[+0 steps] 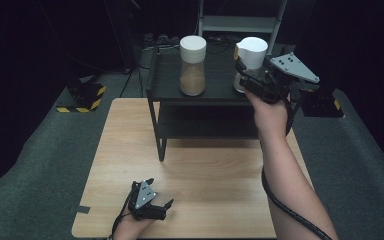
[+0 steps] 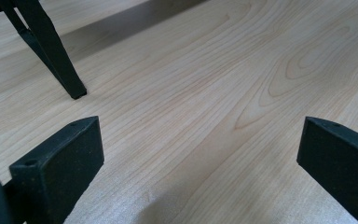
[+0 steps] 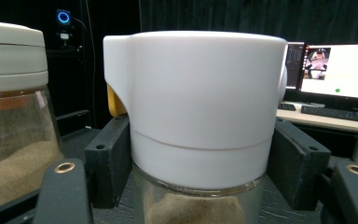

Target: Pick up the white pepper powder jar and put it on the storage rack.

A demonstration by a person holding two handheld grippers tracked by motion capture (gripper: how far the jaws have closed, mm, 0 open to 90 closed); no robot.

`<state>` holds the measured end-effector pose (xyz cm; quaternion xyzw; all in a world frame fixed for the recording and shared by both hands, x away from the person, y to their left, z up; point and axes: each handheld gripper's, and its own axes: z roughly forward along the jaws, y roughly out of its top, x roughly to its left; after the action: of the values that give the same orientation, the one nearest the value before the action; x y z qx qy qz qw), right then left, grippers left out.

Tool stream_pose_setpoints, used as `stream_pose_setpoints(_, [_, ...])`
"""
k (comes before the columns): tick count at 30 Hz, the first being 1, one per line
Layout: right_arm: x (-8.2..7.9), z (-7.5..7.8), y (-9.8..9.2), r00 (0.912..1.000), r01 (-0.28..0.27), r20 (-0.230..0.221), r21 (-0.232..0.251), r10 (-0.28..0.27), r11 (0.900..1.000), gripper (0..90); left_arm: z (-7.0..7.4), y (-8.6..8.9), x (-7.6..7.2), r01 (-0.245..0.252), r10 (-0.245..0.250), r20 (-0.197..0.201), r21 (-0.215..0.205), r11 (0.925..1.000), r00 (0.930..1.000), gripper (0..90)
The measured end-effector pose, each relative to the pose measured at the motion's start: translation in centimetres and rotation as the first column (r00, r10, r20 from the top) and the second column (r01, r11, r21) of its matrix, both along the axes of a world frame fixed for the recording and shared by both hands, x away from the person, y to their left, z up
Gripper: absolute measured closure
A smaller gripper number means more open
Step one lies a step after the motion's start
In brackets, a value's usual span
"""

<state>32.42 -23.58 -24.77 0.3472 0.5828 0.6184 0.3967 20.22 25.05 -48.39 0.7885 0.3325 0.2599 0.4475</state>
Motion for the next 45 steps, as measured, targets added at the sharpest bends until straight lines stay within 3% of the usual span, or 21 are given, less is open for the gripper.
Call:
stream_pose_setpoints(22, [-0.1,-0.1,0.0,1.0000,0.003,0.004,-0.012,-0.003,1.000,28.7,0.0,0.0,0.0,0.003,-0.003,0.000,0.004,1.0000,1.0000,0.8])
stream_pose_setpoints(30, [-0.6,0.0,-0.4,1.0000,0.007,-0.003,-0.024,-0.007,1.000,15.7,0.0,0.0,0.1,0.004,-0.003,-0.001,0.006,1.0000,1.0000,0.8])
stream_pose_setpoints(36, [-1.4,-0.4,-0.5,0.9998,0.021,0.001,-0.030,-0.021,0.999,0.2,0.1,-0.1,0.0,0.001,-0.001,-0.001,0.008,1.0000,1.0000,0.8])
stream_pose_setpoints(45, [-2.7,-1.2,-1.1,0.9999,0.013,0.005,-0.047,-0.012,0.999,0.1,0.1,-0.2,0.0,-0.002,0.002,-0.001,0.012,0.9999,1.0000,0.8])
